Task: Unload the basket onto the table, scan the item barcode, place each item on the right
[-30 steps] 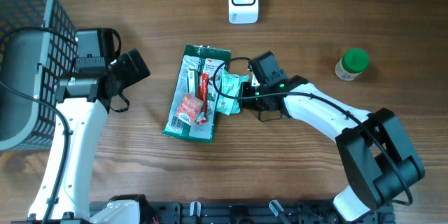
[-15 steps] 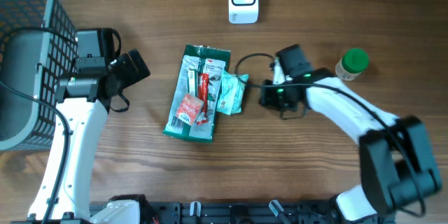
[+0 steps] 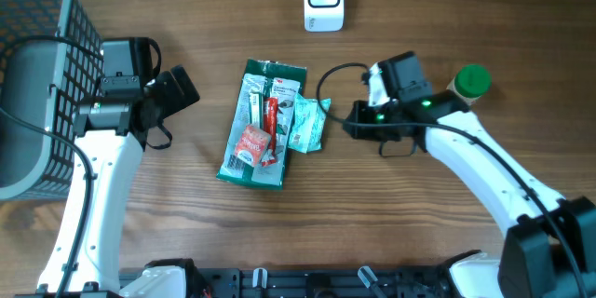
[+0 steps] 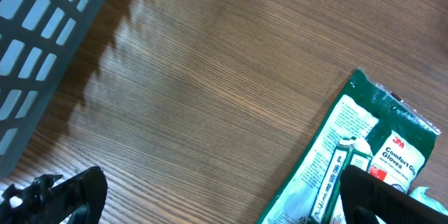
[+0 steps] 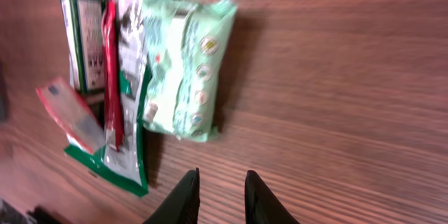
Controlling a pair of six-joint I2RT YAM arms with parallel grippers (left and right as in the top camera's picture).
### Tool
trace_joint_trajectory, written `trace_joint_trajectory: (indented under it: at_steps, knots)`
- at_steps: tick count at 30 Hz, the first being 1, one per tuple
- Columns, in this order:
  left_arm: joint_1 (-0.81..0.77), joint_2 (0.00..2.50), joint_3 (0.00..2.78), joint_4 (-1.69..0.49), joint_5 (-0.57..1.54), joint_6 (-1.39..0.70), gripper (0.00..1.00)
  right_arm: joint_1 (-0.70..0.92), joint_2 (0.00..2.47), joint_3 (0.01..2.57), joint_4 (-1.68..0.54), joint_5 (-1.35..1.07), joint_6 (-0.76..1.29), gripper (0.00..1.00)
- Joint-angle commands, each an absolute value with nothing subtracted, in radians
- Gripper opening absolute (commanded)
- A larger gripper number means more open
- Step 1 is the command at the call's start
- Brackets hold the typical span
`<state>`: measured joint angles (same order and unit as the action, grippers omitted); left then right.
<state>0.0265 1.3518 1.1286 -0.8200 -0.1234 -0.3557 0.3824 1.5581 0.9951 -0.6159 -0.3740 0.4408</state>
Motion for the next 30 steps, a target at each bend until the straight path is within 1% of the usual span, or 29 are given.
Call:
trace_joint_trajectory:
  at_steps: [1,6,12,20,24,30]
  knots:
    - [0.031,1.354,1.134,-0.820,-0.132,-0.344,1.00,0.442,1.625,1.006,-0.596,-0.389,0.448,0.23]
    - [0.031,1.354,1.134,-0.821,-0.132,-0.344,1.00,0.514,1.728,1.006,-0.536,-0.389,0.500,0.25]
    - [0.031,1.354,1.134,-0.820,-0.133,-0.344,1.00,0.549,1.830,1.006,-0.477,-0.390,0.527,0.26]
    - [0.031,1.354,1.134,-0.820,-0.132,-0.344,1.00,0.549,1.840,1.006,-0.453,-0.395,0.527,0.29]
    - [0.031,1.354,1.134,-0.820,-0.132,-0.345,1.00,0.549,1.840,1.006,-0.432,-0.395,0.545,0.35]
    - [0.031,1.354,1.134,-0.821,-0.133,-0.344,1.00,0.549,1.840,1.006,-0.386,-0.394,0.552,0.40]
